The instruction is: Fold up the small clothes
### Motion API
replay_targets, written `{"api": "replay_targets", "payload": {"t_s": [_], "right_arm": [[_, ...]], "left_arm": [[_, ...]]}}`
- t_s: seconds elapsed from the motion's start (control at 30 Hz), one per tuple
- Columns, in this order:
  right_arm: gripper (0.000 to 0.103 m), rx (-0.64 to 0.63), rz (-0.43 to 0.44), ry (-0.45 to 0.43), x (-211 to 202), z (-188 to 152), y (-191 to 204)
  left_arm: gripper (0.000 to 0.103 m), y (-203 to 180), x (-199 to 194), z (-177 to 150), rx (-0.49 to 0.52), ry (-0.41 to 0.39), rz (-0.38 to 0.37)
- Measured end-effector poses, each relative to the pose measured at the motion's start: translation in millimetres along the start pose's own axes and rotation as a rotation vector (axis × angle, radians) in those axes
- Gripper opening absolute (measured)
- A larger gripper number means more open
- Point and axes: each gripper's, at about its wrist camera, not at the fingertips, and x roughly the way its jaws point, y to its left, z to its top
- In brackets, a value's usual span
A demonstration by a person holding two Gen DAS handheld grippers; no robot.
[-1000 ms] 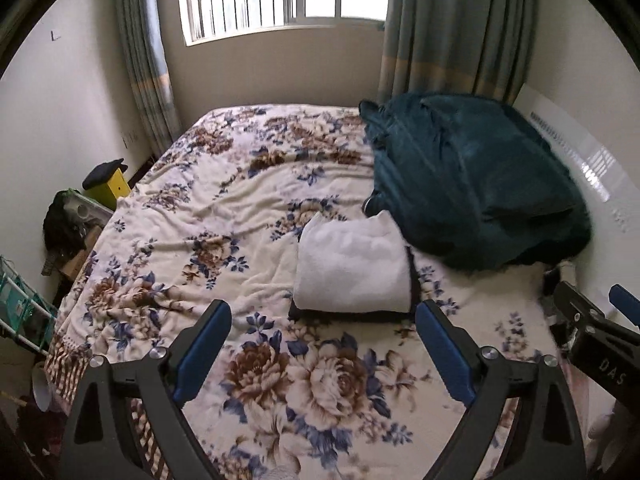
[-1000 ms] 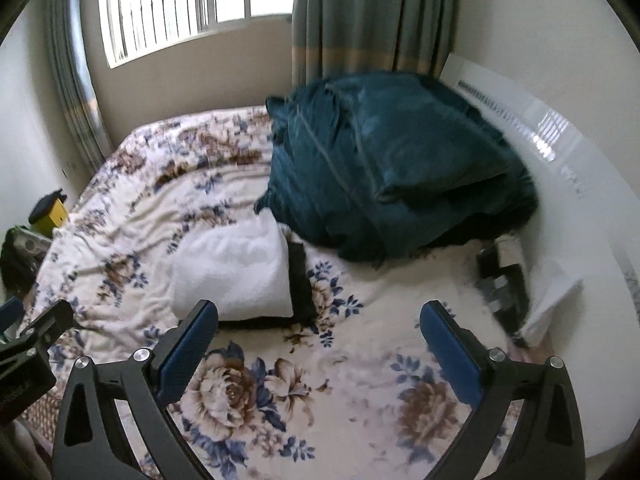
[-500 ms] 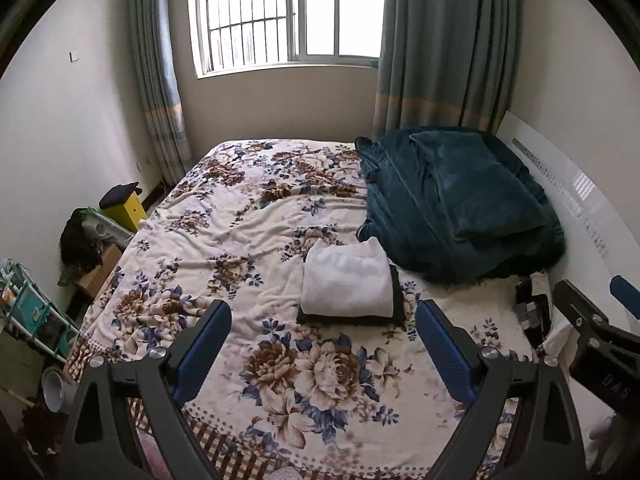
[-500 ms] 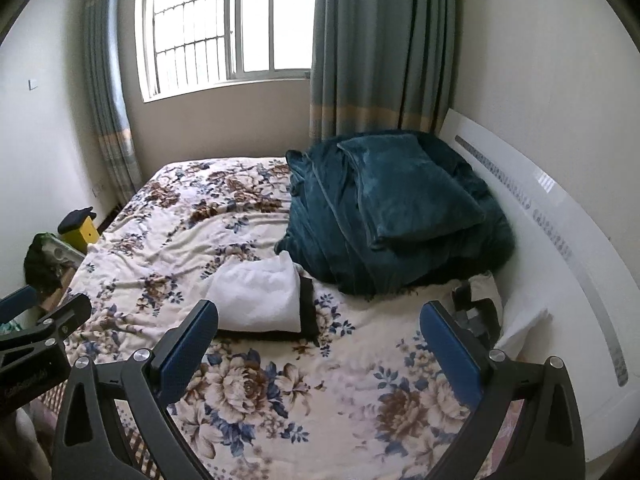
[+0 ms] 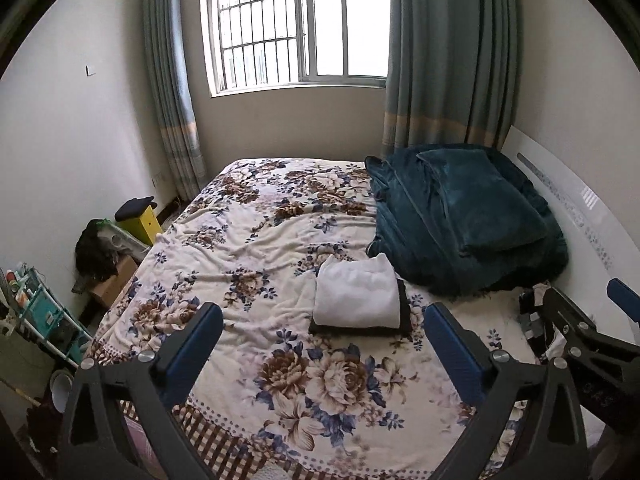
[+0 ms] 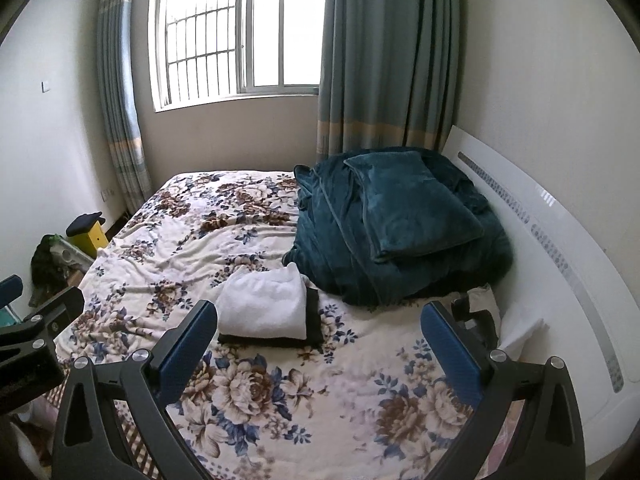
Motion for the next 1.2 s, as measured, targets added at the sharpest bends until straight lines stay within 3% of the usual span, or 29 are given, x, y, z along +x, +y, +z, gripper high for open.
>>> {"api": "replay_targets", "payload": {"t_s": [1.2], "right_arm": [[0.103,-0.001,0.036,0.020,-1.4,7.5,-10.6]], "left_arm": [[0.103,-2.6,-7.9,-4.4,-0.016,0.018,0.015]]}}
